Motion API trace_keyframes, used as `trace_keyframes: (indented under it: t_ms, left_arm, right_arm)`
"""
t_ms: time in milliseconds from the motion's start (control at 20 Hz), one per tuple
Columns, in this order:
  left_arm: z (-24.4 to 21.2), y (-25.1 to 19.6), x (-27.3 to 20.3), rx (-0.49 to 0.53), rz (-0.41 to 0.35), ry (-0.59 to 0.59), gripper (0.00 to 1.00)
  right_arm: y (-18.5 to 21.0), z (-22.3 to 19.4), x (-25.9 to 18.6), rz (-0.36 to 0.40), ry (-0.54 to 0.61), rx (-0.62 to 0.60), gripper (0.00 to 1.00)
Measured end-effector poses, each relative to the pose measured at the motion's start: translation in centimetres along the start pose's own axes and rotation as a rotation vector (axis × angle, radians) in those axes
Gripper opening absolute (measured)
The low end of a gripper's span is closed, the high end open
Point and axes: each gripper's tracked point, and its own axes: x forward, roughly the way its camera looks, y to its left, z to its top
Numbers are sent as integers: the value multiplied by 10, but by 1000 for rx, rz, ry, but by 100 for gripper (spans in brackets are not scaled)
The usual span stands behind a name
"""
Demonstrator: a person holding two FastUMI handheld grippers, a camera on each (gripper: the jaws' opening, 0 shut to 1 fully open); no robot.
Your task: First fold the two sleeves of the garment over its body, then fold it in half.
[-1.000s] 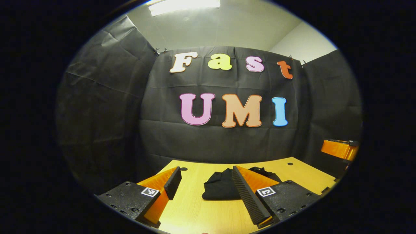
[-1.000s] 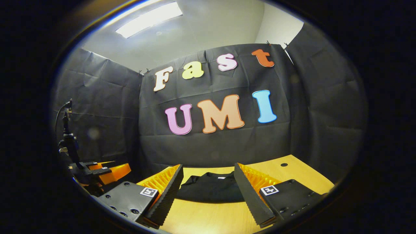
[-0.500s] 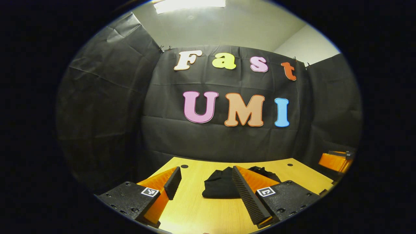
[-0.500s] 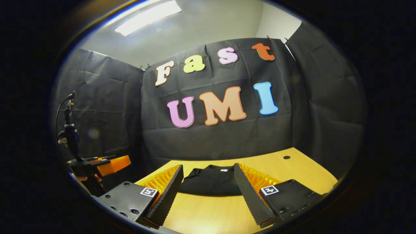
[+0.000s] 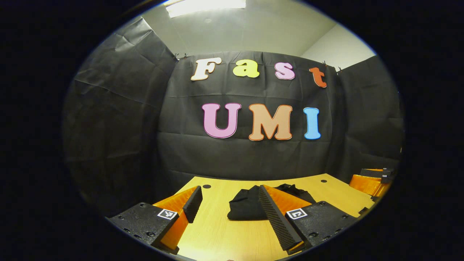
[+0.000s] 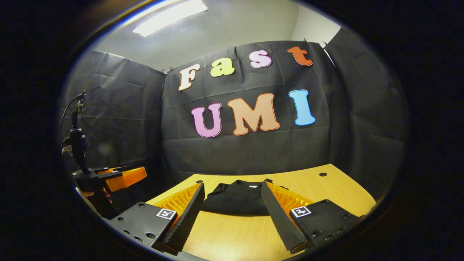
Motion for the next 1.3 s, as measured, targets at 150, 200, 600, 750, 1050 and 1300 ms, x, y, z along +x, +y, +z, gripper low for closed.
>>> trace_keyframes:
  t_ms: [150, 200, 600, 750, 1050, 1300]
  left_arm:
    - [5, -3, -2, 4, -5, -9, 93]
    - [2, -3, -2, 7, -5, -8, 93]
    - [-3, -8, -12, 8, -25, 7, 93]
    - [-13, -9, -12, 6, -41, 25, 93]
    - [-17, -14, -5, -2, -70, 43, 93]
    - [-26, -20, -1, -11, -86, 59, 93]
  right_arm:
    - [-2, 3, -3, -6, -11, -6, 99]
    - [-3, 3, -5, -8, -12, -7, 96]
    - [-14, 1, -23, -56, -31, 14, 99]
    - [-13, -6, -26, -66, -21, 24, 98]
    - [-16, -6, -32, -93, -24, 8, 98]
    - [-26, 1, -36, -120, -36, -27, 98]
